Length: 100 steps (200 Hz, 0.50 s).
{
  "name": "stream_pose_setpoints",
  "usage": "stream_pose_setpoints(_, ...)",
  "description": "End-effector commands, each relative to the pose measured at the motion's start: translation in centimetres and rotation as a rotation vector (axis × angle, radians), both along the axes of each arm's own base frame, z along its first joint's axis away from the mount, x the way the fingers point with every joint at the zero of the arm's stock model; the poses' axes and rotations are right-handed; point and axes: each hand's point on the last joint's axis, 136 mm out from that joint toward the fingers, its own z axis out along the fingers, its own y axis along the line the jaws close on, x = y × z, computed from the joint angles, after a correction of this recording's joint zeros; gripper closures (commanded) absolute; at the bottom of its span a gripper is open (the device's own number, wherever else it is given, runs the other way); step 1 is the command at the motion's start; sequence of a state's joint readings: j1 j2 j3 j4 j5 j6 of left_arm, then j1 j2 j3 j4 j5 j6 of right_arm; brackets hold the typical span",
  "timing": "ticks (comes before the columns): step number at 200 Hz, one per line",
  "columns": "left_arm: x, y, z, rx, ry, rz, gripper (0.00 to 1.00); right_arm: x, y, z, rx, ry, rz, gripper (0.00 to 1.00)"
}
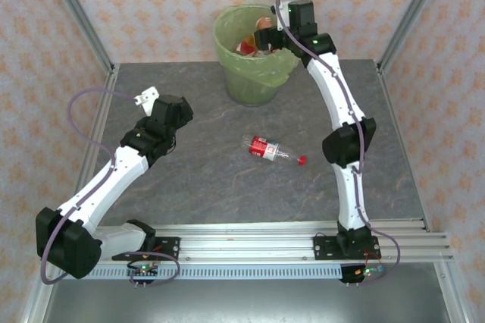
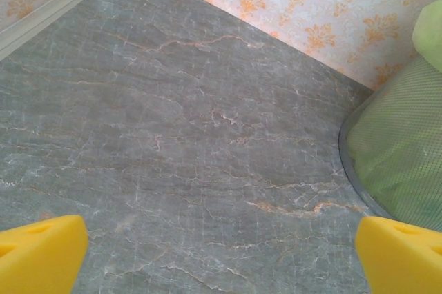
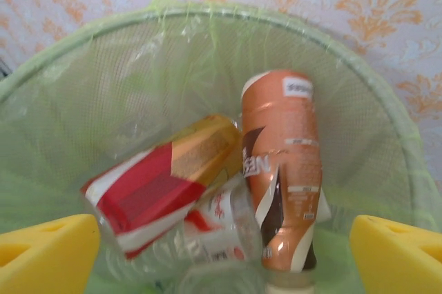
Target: Put the plastic bottles in the bin
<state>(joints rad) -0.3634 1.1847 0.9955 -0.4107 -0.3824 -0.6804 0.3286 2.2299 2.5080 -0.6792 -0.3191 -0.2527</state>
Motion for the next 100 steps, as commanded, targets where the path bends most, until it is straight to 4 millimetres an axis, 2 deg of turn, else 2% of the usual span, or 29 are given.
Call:
stream_pose_setpoints(1, 0.0, 0.3, -1.1, 0.01, 0.014, -0.005, 0.0, -2.9, -0.4, 5.3, 0.014, -0.128, 0.047, 0.02)
stream_pose_setpoints(49, 1.4, -2.0, -1.3, -0.02, 0.003, -0.123, 0.0, -9.2, 0.7, 7.8, -0.033, -0.223, 0.182, 0.01)
stream_pose_setpoints(75, 1.8, -2.7, -1.9, -0.041, 0.009, -0.151, 0.0, -13.0, 1.9, 6.6, -0.118, -0.214, 0.26, 0.01)
stream_pose_setpoints(100, 2.0, -3.4, -2.2, -0.069, 0.004, -0.181, 0.0, -15.7, 2.8, 4.0, -0.135, -0.132, 0.279, 0.01)
